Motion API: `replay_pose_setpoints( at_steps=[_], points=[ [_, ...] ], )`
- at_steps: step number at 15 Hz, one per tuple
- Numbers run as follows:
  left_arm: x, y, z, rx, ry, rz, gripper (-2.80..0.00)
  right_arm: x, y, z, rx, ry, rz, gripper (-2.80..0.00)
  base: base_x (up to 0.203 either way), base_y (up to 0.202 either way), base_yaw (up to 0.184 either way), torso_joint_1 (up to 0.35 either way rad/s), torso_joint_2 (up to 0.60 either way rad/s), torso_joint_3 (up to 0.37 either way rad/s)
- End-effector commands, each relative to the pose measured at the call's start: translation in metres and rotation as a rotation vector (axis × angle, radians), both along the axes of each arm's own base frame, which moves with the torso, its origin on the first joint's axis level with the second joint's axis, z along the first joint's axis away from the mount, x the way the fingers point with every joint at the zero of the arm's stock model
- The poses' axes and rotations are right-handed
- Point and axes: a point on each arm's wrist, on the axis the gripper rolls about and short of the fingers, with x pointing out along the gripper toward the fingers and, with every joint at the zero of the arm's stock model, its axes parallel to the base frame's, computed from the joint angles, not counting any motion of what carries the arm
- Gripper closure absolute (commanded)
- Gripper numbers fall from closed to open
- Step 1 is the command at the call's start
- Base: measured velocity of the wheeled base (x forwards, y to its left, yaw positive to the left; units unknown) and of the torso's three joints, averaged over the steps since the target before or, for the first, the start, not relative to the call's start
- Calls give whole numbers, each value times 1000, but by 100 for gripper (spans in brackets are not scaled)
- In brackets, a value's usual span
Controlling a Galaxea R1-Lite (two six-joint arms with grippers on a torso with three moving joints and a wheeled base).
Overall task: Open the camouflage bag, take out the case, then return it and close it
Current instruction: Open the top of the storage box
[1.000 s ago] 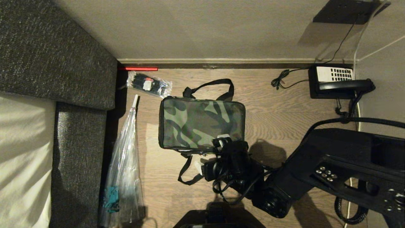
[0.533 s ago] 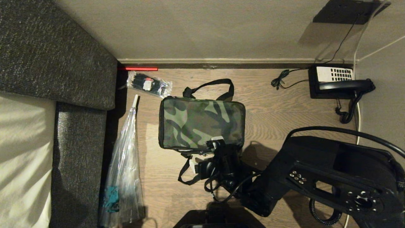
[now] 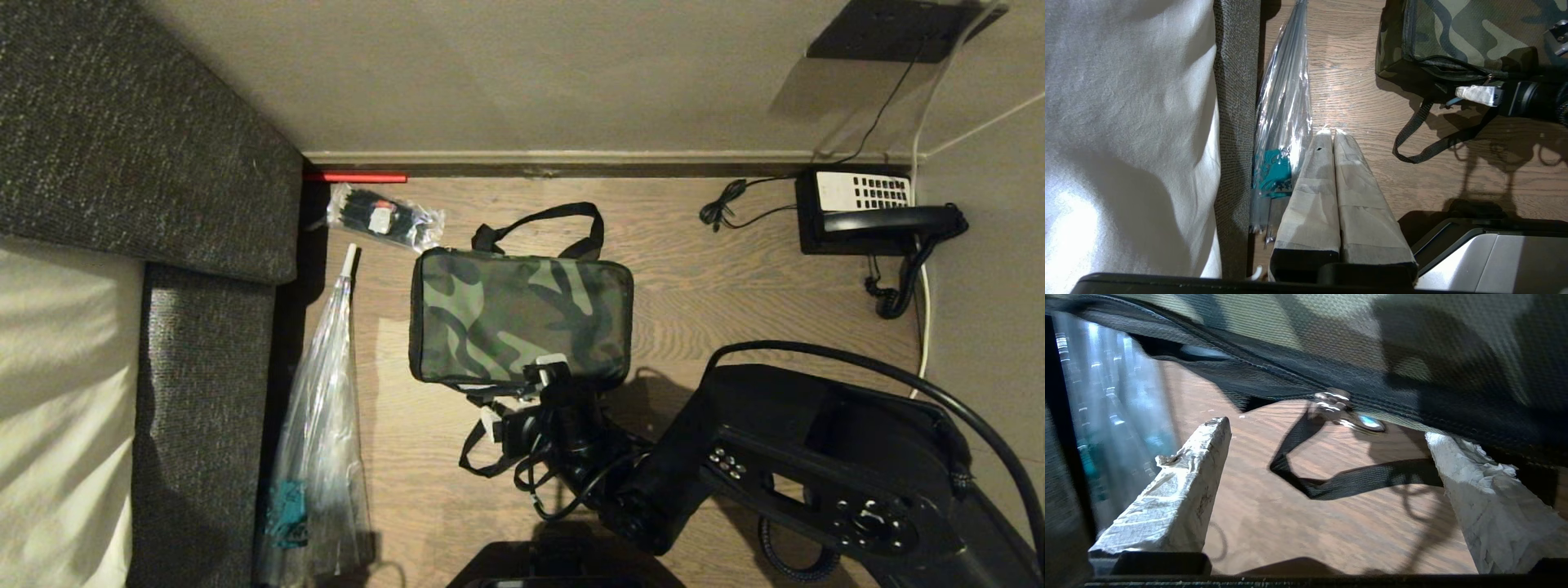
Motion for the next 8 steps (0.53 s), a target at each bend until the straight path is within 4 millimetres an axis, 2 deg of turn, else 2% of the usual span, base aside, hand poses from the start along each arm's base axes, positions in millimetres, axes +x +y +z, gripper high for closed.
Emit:
replay_pose_setpoints(
  at_steps=[1,8],
  points=[
    [0,0,0,0,3,1,0,1,0,-5,3,-2,-8,-280,0,0,0,0,0,0],
    [0,0,0,0,3,1,0,5,4,-5,50,-48,-12,-280,0,0,0,0,0,0]
  ],
)
